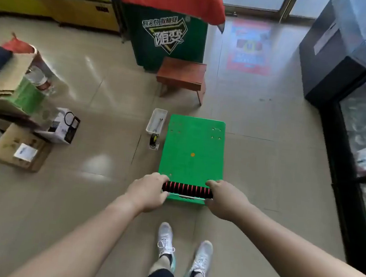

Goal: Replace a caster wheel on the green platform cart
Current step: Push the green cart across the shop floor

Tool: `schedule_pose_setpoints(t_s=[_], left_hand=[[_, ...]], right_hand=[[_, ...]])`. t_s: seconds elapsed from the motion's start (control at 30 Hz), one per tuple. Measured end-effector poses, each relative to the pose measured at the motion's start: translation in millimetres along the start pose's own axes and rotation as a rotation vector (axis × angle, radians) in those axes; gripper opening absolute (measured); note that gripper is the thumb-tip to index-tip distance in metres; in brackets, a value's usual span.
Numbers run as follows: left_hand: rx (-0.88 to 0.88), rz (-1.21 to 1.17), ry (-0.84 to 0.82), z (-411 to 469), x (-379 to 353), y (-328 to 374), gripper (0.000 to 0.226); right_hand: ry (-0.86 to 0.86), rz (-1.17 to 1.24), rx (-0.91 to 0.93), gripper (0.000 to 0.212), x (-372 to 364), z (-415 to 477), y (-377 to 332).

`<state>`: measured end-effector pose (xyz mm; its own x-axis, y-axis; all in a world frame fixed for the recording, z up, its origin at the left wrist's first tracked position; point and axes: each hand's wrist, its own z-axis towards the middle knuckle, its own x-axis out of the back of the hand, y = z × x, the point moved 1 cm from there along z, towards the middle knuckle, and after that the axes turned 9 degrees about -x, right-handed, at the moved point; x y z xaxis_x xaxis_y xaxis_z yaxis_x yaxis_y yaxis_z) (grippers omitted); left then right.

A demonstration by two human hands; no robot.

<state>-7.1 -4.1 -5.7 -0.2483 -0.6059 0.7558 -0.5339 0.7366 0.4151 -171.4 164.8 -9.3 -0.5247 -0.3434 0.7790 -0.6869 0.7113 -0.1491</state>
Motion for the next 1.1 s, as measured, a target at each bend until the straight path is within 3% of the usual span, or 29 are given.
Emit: schedule_pose_setpoints(t_s=[0.4, 0.67, 0.97, 1.1], left_hand=[[-0.109, 0.108, -0.120, 55.2, -32.4, -89.8, 0.065], [-0.150, 0.038, -0.178, 72.1, -43.6, -115.3, 0.054], [-0.138, -0.020, -0.210, 82.2, -52.4, -122.5, 0.025], [-0.108, 0.038, -0.157, 84.4, -56.2, -110.4, 0.025]], right_hand=[[-0.003, -0.043, -0.044, 0.052, -43.5, 63.5, -45.6], [0.029, -0.132, -0.004, 0.027, -57.8, 79.9, -46.1], [0.006, -0.171, 0.047, 0.022, -61.1, 90.0, -29.9], [0.043, -0.151, 0.094, 0.022, -63.7, 91.7, -12.9]])
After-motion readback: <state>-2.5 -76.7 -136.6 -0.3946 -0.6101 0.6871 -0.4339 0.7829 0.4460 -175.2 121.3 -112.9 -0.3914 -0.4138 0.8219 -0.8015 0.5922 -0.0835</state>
